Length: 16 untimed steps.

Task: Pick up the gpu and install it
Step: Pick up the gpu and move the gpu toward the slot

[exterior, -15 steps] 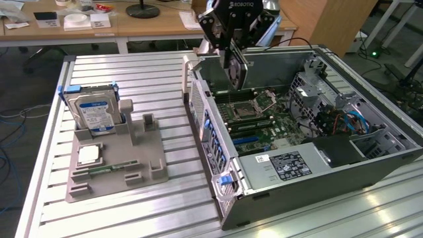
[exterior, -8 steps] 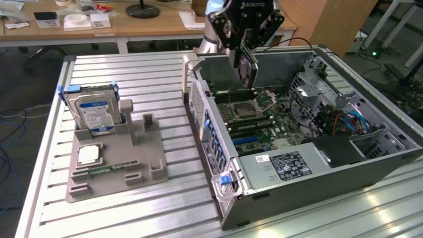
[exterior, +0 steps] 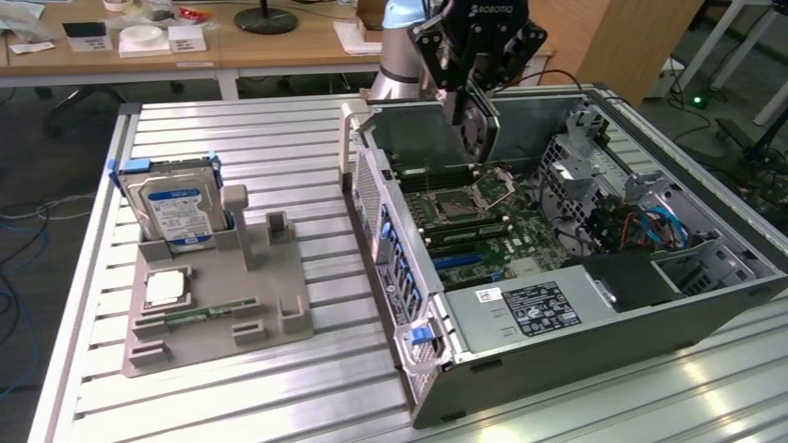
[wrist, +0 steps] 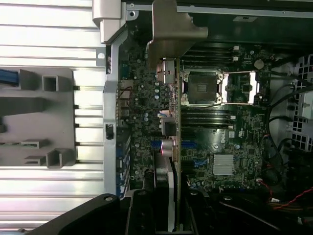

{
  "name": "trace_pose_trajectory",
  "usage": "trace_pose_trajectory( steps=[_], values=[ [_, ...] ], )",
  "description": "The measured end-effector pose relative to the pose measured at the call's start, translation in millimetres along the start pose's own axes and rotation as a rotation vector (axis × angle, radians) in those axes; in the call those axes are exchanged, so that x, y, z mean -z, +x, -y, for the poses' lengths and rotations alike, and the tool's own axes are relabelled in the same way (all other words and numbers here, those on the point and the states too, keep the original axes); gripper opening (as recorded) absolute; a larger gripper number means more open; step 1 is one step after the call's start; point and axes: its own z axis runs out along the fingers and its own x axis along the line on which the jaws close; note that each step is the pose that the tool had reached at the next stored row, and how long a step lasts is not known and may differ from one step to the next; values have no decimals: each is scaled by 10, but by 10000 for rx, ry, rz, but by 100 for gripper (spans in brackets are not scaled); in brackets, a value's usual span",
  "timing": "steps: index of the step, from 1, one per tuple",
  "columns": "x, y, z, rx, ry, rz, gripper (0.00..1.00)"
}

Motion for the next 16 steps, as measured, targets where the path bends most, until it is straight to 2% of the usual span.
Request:
trace_pose_trajectory(
  steps=[16],
  values=[
    [-12,-396,1,0,0,0,28]
  ],
)
